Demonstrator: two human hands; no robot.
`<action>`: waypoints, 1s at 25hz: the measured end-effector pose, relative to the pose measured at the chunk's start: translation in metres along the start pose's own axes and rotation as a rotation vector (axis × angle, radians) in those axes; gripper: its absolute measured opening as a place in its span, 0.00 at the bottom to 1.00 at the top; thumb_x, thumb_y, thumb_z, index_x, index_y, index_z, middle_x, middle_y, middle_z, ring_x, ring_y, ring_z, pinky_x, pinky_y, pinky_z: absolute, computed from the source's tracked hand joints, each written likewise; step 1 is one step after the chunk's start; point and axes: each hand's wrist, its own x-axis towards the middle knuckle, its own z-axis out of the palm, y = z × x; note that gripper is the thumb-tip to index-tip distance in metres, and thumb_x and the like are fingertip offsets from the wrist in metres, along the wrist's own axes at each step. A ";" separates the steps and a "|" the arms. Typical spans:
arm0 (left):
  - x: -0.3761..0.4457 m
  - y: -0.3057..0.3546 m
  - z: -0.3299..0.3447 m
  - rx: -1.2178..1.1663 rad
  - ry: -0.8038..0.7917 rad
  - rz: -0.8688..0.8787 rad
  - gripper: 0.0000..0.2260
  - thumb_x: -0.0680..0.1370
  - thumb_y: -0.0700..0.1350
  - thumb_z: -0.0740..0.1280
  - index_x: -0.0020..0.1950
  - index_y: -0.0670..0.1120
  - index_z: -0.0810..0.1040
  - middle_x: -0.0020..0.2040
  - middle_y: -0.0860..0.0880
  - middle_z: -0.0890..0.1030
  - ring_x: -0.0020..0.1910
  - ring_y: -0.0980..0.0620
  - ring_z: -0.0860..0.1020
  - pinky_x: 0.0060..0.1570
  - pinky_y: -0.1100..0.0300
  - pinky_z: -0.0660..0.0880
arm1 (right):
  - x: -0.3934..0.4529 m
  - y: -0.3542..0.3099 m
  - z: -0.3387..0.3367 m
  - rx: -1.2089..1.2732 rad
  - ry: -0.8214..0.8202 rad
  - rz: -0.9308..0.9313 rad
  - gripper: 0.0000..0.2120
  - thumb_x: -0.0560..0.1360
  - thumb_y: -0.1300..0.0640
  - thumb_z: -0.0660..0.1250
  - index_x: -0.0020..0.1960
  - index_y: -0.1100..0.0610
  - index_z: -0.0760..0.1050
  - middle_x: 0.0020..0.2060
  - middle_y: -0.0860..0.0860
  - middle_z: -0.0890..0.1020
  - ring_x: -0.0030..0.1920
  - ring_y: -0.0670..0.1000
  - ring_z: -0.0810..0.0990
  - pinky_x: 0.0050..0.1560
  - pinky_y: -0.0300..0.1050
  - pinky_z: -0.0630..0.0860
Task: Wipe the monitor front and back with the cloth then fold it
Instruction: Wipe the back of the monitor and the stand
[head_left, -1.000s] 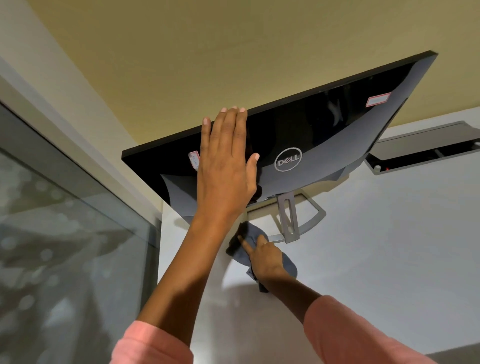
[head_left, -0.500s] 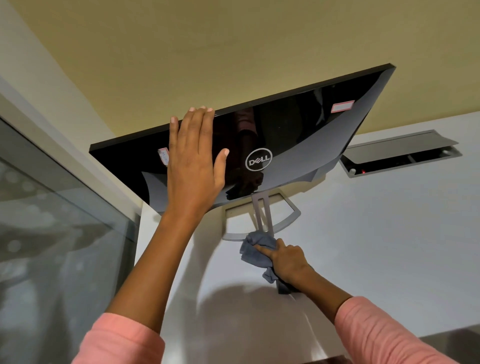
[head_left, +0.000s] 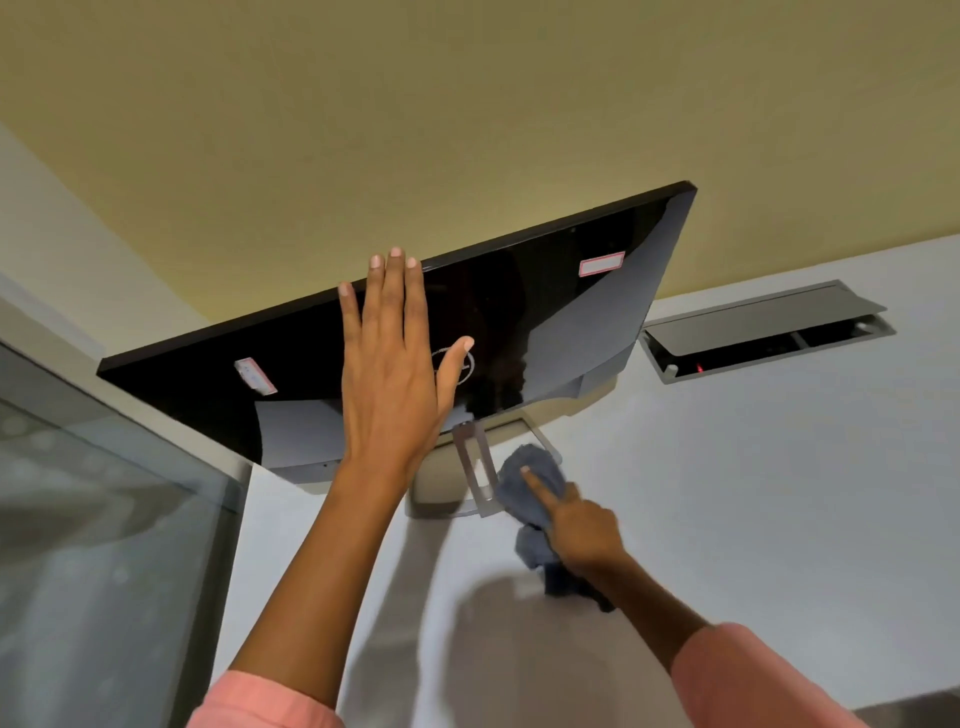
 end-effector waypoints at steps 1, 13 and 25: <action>0.005 0.006 0.002 -0.015 -0.011 0.012 0.31 0.81 0.57 0.54 0.76 0.38 0.53 0.76 0.39 0.55 0.76 0.43 0.50 0.74 0.48 0.43 | 0.004 -0.008 0.006 -0.050 -0.038 -0.013 0.31 0.80 0.46 0.53 0.75 0.41 0.38 0.66 0.57 0.66 0.59 0.57 0.75 0.57 0.47 0.70; 0.019 0.028 0.014 -0.139 0.089 -0.062 0.23 0.82 0.48 0.55 0.73 0.38 0.61 0.73 0.41 0.65 0.75 0.45 0.57 0.75 0.52 0.44 | 0.089 0.035 -0.016 -0.231 -0.005 0.118 0.40 0.75 0.45 0.65 0.76 0.46 0.42 0.70 0.57 0.62 0.65 0.56 0.69 0.63 0.48 0.71; 0.017 0.030 0.013 0.001 0.018 -0.040 0.27 0.82 0.50 0.56 0.75 0.37 0.54 0.76 0.40 0.56 0.76 0.44 0.50 0.75 0.51 0.43 | 0.113 0.022 -0.053 -0.141 0.016 0.049 0.22 0.76 0.45 0.64 0.65 0.56 0.70 0.58 0.56 0.76 0.57 0.57 0.78 0.56 0.49 0.76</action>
